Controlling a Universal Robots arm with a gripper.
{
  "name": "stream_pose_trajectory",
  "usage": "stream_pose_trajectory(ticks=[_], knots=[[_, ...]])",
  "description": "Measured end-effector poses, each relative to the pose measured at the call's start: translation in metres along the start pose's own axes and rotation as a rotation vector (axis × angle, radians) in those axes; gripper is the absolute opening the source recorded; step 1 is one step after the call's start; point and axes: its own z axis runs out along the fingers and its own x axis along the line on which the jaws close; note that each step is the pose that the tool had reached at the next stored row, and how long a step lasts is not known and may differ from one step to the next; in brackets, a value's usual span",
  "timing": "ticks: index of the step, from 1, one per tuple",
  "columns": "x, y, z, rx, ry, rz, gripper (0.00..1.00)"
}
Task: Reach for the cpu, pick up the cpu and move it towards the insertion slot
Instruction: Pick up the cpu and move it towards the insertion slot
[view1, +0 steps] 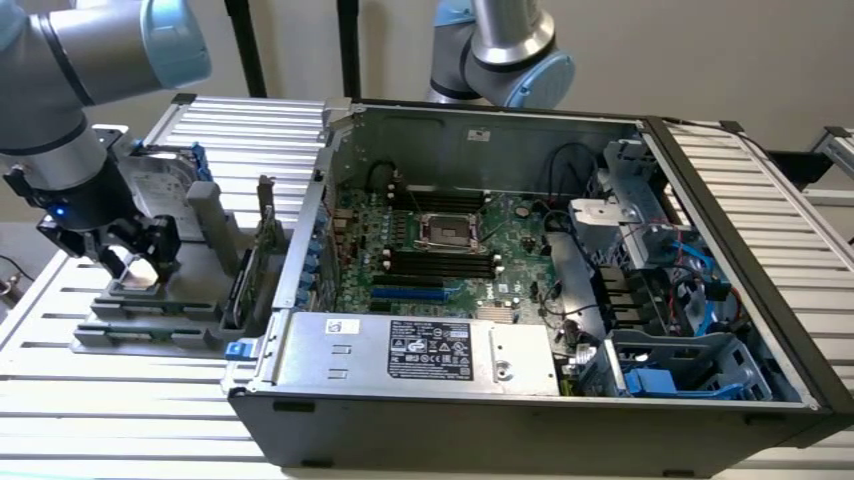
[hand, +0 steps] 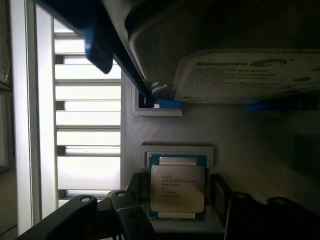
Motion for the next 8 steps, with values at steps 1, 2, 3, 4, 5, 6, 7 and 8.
stream_pose_trajectory(ticks=[1, 2, 3, 4, 5, 6, 7, 8], knots=[[0.0, 0.0, 0.0002, 0.0, 0.0, 0.0, 0.65], [0.0, 0.0001, 0.0004, 0.0, 0.0, 0.0, 0.65], [0.0, 0.0001, 0.0005, 0.0, 0.0001, 0.0, 0.65], [0.0, 0.0002, 0.0006, 0.0, 0.0, 0.0, 0.65], [0.0, 0.0002, 0.0006, 0.0, 0.0001, 0.0, 0.65], [0.0, 0.0002, 0.0006, 0.0, 0.0, 0.0, 0.65], [0.0, 0.0002, 0.0006, 0.0, 0.0, 0.0, 0.65], [0.0, 0.0002, 0.0006, 0.0, 0.0, 0.0, 0.65]])
